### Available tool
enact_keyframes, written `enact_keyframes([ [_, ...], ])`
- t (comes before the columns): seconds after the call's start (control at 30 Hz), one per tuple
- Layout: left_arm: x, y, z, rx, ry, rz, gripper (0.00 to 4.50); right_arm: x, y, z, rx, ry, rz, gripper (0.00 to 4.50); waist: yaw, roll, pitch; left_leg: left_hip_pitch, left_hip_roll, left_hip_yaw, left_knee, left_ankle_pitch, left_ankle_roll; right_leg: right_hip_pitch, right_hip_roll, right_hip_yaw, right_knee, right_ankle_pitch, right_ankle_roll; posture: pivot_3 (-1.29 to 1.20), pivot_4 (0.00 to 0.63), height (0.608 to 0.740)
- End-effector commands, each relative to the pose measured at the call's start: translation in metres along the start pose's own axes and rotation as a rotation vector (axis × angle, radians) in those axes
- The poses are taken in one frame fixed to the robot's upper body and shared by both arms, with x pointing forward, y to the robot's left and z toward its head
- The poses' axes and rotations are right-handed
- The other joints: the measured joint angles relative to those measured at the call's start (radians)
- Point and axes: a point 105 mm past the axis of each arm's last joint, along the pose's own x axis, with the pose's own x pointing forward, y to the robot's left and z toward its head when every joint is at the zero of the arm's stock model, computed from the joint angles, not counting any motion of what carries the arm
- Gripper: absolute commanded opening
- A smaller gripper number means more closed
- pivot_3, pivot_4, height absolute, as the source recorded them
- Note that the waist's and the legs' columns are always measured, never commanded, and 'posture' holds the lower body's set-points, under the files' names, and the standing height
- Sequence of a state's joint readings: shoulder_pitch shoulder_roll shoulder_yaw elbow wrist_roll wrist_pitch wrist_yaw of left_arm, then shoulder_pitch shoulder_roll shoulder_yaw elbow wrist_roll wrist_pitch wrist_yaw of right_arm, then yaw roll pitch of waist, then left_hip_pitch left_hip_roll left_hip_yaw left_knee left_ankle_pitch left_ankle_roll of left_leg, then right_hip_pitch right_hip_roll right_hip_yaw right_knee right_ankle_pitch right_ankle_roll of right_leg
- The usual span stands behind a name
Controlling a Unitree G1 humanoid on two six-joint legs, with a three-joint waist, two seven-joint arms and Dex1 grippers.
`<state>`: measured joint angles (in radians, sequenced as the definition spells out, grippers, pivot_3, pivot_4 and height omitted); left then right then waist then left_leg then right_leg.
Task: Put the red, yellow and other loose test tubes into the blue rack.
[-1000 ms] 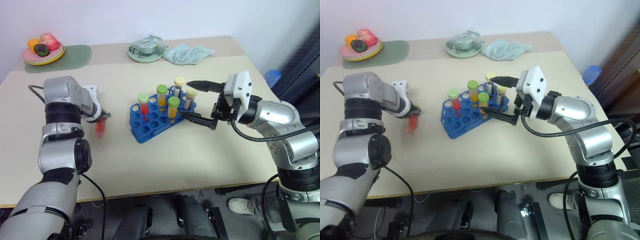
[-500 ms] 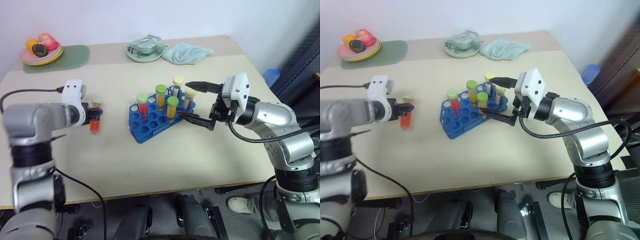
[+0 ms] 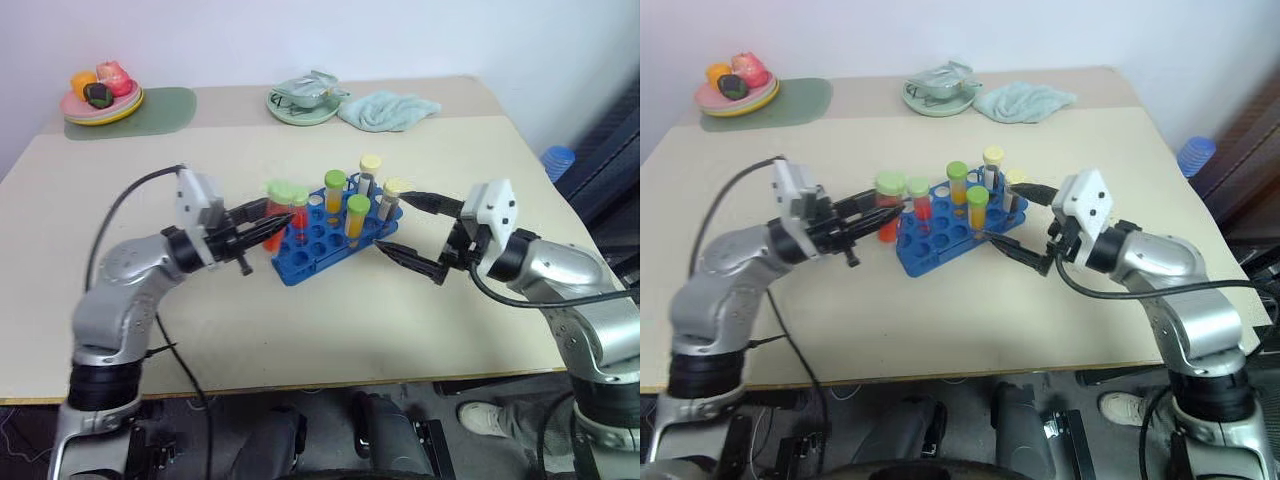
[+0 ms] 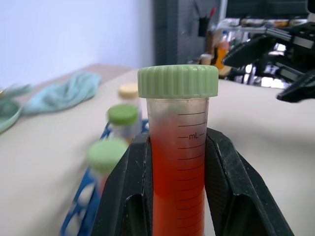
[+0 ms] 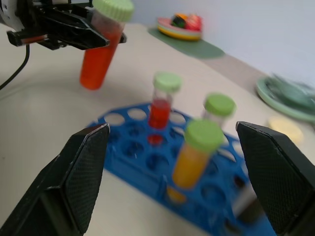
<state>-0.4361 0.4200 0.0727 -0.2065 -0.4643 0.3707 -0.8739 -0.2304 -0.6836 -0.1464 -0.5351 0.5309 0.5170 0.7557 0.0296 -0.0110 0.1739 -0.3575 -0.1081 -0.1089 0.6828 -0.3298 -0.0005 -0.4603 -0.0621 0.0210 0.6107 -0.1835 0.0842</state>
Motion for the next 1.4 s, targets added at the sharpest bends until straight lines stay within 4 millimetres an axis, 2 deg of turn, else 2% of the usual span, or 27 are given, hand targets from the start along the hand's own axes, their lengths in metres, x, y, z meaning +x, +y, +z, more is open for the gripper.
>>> enact_keyframes([
  [0.03,0.024,0.002,0.006,0.021,-0.076,-0.013,0.83,-0.009,0.004,0.013,-0.031,-0.030,-0.051,4.22,0.004,0.000,0.000,0.000,0.000,0.000,0.000,0.000,0.000,0.000,0.000,0.000,0.000,0.000,0.000,0.00,0.150,0.740],
  [0.17,0.045,-0.004,-0.001,-0.034,-0.105,-0.048,0.83,-0.016,0.008,0.011,-0.023,-0.022,-0.096,4.22,0.005,0.000,0.000,0.000,0.000,0.001,0.000,0.000,0.000,0.000,0.000,0.001,0.000,0.000,0.000,0.00,0.150,0.740],
  [0.37,0.056,-0.008,-0.015,-0.096,-0.089,-0.088,0.83,-0.020,0.011,0.012,-0.019,-0.016,-0.142,4.22,0.007,0.000,0.000,0.000,0.000,0.001,0.000,0.000,0.000,0.000,0.000,0.001,0.000,0.000,0.000,0.00,0.150,0.740],
  [0.6,0.057,-0.011,-0.040,-0.158,-0.019,-0.100,0.83,-0.019,0.012,0.015,-0.015,-0.022,-0.176,4.22,0.008,0.000,0.000,0.000,0.000,0.001,0.000,0.000,0.000,0.000,0.000,0.001,0.000,0.000,0.000,0.00,0.150,0.740],
  [0.9,0.052,-0.006,-0.063,-0.083,0.084,-0.079,0.83,-0.020,0.011,0.016,-0.021,-0.025,-0.192,4.22,0.008,0.000,-0.001,0.002,0.000,0.001,0.000,0.000,0.000,0.001,0.000,0.001,0.000,0.000,0.000,0.00,0.150,0.740],
  [1.23,0.041,-0.008,-0.060,-0.072,0.090,-0.083,0.83,-0.020,0.010,0.016,-0.021,-0.030,-0.186,4.22,0.007,0.000,-0.002,0.002,0.000,0.001,0.000,0.000,0.000,0.002,0.001,0.001,0.001,0.000,0.000,0.00,0.150,0.740],
  [1.4,0.037,-0.011,-0.066,-0.071,0.113,-0.096,0.83,-0.020,0.011,0.014,-0.013,-0.026,-0.179,4.22,0.006,0.000,-0.003,0.003,0.000,0.001,0.000,0.000,0.000,0.002,0.001,0.001,0.001,0.000,0.000,0.00,0.150,0.740],
])
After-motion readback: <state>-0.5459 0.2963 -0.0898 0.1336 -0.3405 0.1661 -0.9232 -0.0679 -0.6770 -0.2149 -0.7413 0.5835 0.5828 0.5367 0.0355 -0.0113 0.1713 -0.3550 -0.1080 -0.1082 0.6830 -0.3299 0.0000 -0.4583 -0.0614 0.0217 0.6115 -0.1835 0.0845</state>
